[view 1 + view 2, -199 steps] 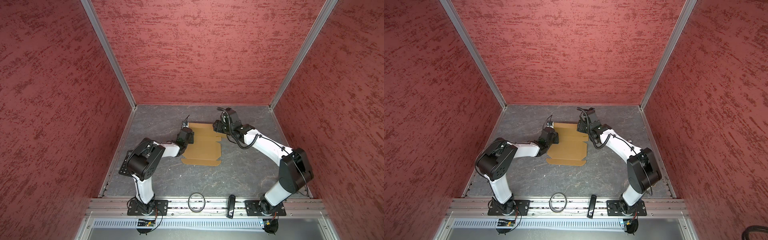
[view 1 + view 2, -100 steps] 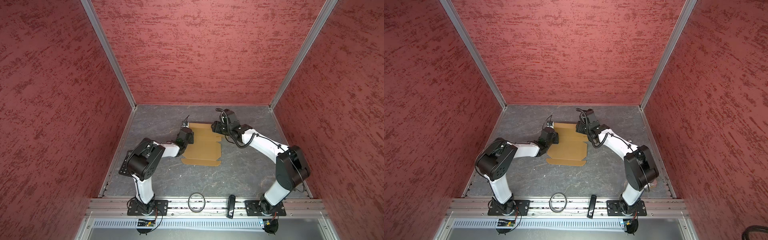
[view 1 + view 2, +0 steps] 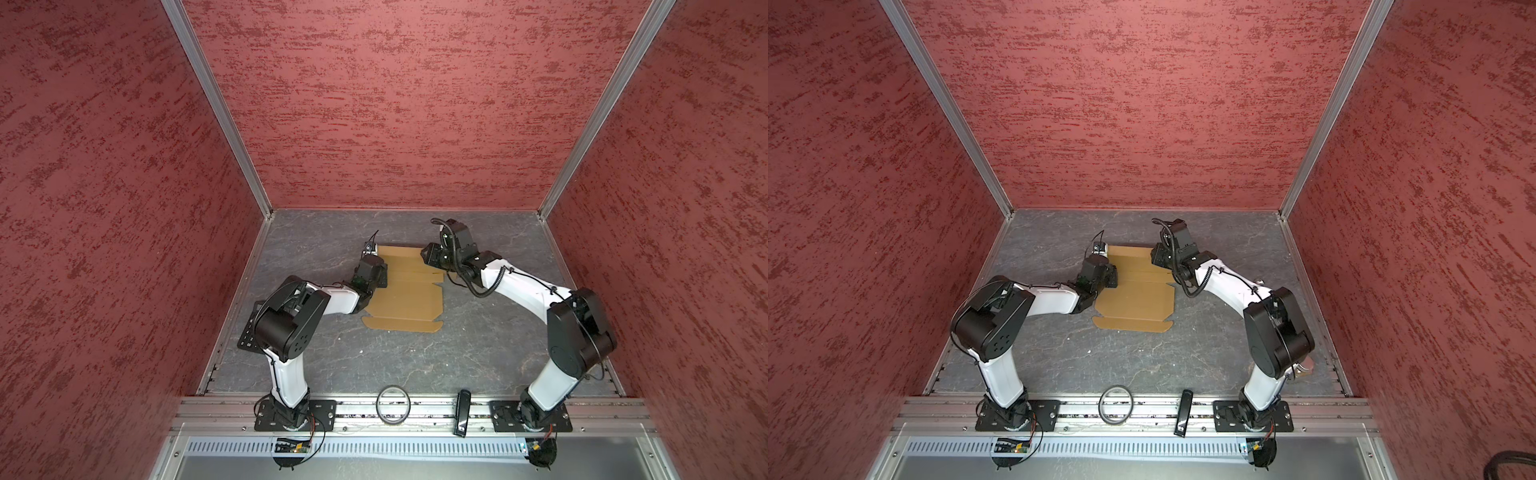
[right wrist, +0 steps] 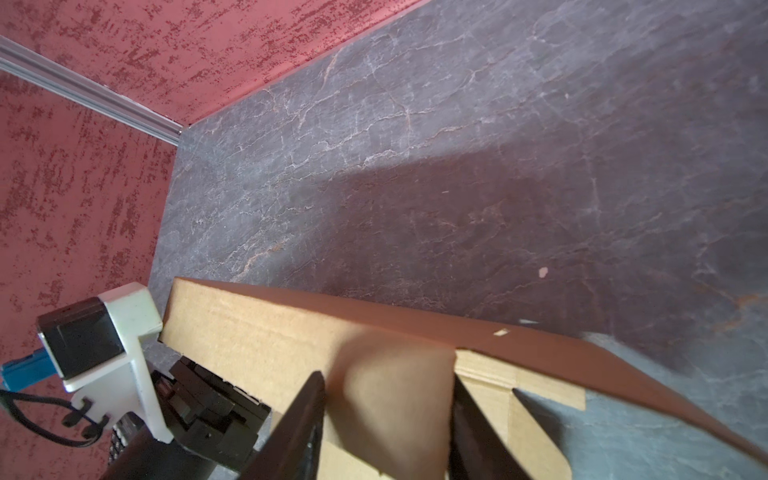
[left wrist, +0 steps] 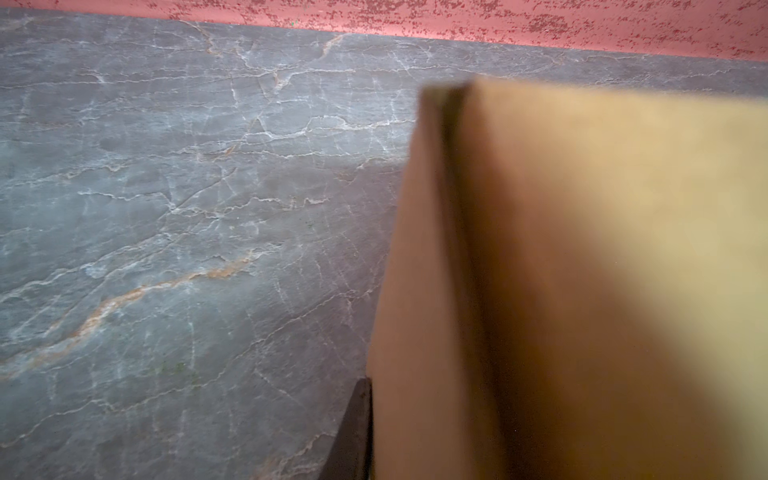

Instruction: Fold the paper box

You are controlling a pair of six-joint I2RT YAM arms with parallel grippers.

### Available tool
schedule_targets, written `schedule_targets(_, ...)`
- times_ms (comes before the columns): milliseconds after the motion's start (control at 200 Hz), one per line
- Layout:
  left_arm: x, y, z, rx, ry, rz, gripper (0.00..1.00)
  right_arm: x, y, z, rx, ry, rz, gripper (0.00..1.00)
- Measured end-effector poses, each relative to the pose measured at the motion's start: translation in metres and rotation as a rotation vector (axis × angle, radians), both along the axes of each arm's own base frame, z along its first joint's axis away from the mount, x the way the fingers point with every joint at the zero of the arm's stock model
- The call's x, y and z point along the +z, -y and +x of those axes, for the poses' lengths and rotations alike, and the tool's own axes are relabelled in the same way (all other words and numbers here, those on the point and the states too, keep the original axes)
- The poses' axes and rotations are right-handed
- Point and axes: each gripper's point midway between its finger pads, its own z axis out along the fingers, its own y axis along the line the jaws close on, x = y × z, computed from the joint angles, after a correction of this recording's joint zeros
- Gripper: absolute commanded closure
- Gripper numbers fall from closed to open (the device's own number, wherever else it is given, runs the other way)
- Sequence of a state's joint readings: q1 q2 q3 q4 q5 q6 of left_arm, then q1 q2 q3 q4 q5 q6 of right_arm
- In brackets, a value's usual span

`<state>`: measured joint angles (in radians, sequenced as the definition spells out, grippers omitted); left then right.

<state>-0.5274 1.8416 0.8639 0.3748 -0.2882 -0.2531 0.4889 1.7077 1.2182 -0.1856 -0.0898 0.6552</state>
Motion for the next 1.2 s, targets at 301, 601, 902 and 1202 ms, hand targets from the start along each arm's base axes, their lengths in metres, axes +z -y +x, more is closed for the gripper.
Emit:
schedule_targets(301,0.0,0.0,0.0,0.0,-0.001,0.001,0.88,0.008,-0.003,0.004,-0.004,0.031,0.059,0.73)
schedule_targets(601,0.0,-0.001,-0.001,0.0,0.0,0.001,0.89,0.016,-0.001,0.001,-0.001,0.05,0.095,0.5)
schedule_targets(902,0.001,-0.011,-0.004,0.019,-0.035,0.021,0.89,0.02,0.015,-0.018,-0.009,0.051,0.069,0.34)
schedule_targets(1202,0.003,-0.014,-0.001,0.033,-0.1,0.047,0.9,0.043,0.039,-0.061,0.028,0.109,0.017,0.33)
